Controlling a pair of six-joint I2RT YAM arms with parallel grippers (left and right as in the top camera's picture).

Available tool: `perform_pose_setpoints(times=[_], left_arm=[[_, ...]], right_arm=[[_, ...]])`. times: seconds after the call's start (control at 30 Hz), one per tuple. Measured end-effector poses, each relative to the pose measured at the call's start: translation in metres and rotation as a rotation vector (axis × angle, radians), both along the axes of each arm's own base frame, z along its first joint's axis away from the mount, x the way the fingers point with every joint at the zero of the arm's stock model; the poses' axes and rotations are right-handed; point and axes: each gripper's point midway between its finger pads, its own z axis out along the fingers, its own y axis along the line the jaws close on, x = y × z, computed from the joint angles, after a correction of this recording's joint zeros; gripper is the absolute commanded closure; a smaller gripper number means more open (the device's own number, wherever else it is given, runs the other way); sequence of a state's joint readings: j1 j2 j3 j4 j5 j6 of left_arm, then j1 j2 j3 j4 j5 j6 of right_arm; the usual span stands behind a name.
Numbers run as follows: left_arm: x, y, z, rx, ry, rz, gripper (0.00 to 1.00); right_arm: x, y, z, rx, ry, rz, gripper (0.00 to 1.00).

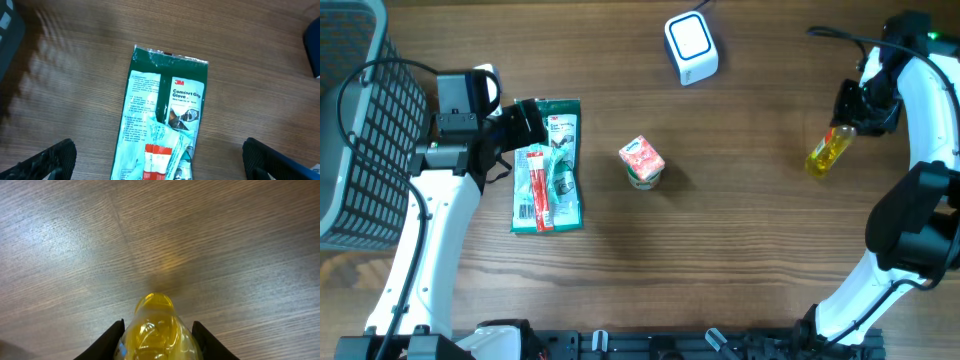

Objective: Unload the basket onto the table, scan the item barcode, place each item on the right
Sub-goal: 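Carry the Vim bottle to the right side and set it down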

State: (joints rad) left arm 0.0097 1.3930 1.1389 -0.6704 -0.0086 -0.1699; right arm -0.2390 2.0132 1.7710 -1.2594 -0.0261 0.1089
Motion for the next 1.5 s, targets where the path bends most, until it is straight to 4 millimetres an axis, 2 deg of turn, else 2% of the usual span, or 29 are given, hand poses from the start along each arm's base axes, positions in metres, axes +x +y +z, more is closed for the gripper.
perform_pose_setpoints(times=[0.1, 0.27, 0.33, 0.47, 0.57, 0.7, 0.93, 1.1, 1.13, 1.2, 1.3, 1.5], left_arm=[[0.0, 0.0, 0.0, 0.0, 0.0, 0.0, 0.0], [0.0, 0.0, 0.0, 0.0, 0.0, 0.0, 0.0], [0.0, 0.0, 0.0, 0.0, 0.0, 0.0, 0.0], [0.0, 0.0, 0.0, 0.0, 0.0, 0.0, 0.0], [0.0, 0.0, 0.0, 0.0, 0.0, 0.0, 0.0], [0.0, 0.0, 0.0, 0.0, 0.0, 0.0, 0.0], [0.0, 0.0, 0.0, 0.0, 0.0, 0.0, 0.0], [0.0, 0.0, 0.0, 0.0, 0.0, 0.0, 0.0], [0.0, 0.0, 0.0, 0.0, 0.0, 0.0, 0.0], [0.0, 0.0, 0.0, 0.0, 0.0, 0.0, 0.0], [0.0, 0.0, 0.0, 0.0, 0.0, 0.0, 0.0], [0.0, 0.0, 0.0, 0.0, 0.0, 0.0, 0.0]], right_arm=[[0.006, -0.002, 0.0, -0.01, -0.023, -0.025, 0.96], [0.0, -0.011, 0.006, -0.062, -0.012, -0.101, 0.96], [-0.006, -0.012, 0.022, -0.076, -0.031, -0.111, 0.96], [-0.022, -0.009, 0.075, -0.099, -0.134, -0.137, 0.96], [-0.037, -0.01, 0.105, -0.123, -0.191, -0.195, 0.96], [-0.052, -0.013, 0.125, -0.153, -0.224, -0.263, 0.96], [-0.082, -0.009, 0.136, -0.17, -0.197, -0.272, 0.95], [-0.101, -0.005, 0.13, -0.177, -0.269, -0.293, 0.96], [-0.11, -0.003, 0.119, -0.181, -0.301, -0.298, 0.96], [-0.113, -0.002, 0.101, -0.184, -0.337, -0.303, 0.96], [-0.113, -0.005, 0.061, -0.192, -0.325, -0.319, 0.96], [-0.112, -0.028, 0.017, -0.309, -0.364, -0.437, 0.96]])
